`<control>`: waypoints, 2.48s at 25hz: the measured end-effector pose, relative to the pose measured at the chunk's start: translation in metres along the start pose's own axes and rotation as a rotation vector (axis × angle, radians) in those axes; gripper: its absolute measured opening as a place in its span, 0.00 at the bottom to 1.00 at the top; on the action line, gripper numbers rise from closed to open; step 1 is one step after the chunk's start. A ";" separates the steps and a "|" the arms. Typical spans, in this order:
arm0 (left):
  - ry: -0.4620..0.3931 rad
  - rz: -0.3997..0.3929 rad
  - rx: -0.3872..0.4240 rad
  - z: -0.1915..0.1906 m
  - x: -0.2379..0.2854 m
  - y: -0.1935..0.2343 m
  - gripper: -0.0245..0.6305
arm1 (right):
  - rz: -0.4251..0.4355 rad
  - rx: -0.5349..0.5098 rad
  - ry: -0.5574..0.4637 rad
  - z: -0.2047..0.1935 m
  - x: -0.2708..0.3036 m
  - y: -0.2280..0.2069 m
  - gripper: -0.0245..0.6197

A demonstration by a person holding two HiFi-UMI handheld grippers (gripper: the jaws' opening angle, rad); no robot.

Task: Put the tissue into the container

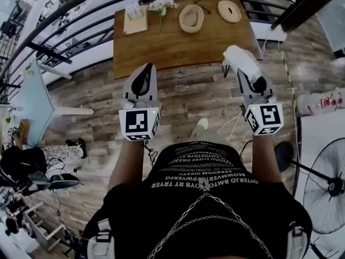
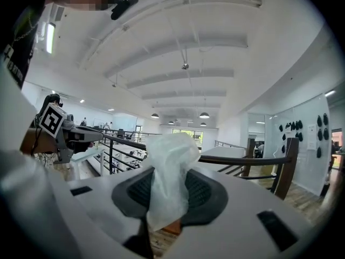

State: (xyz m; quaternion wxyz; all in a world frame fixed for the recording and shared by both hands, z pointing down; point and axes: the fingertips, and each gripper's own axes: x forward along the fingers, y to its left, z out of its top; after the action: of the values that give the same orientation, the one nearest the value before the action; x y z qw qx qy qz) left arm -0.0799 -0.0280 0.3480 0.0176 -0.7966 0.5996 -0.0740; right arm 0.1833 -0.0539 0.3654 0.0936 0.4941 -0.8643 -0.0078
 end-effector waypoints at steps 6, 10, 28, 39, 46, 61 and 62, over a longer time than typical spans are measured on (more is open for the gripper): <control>0.008 0.028 0.020 0.013 0.051 -0.024 0.09 | 0.049 0.023 -0.001 -0.008 0.023 -0.043 0.22; 0.021 0.042 0.041 0.017 0.067 -0.037 0.09 | 0.082 0.048 -0.002 -0.019 0.035 -0.059 0.22; 0.044 0.056 0.038 0.007 0.102 -0.019 0.09 | 0.087 0.054 -0.014 -0.014 0.081 -0.075 0.22; 0.067 0.012 0.033 0.002 0.178 0.031 0.09 | 0.074 0.067 0.010 -0.005 0.167 -0.082 0.22; 0.081 0.004 0.033 -0.007 0.228 0.075 0.09 | 0.093 0.057 0.033 0.001 0.232 -0.081 0.22; 0.081 -0.072 0.033 -0.016 0.308 0.144 0.09 | 0.039 0.056 0.076 0.013 0.327 -0.089 0.22; 0.083 -0.079 0.034 -0.018 0.312 0.148 0.09 | 0.040 0.061 0.084 0.011 0.332 -0.090 0.22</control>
State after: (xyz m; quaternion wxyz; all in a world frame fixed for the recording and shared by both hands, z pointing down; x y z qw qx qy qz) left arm -0.1390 -0.3675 0.3792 0.0034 -0.8154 0.5667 -0.1179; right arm 0.0936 -0.3847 0.3960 0.1148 0.4791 -0.8692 0.0410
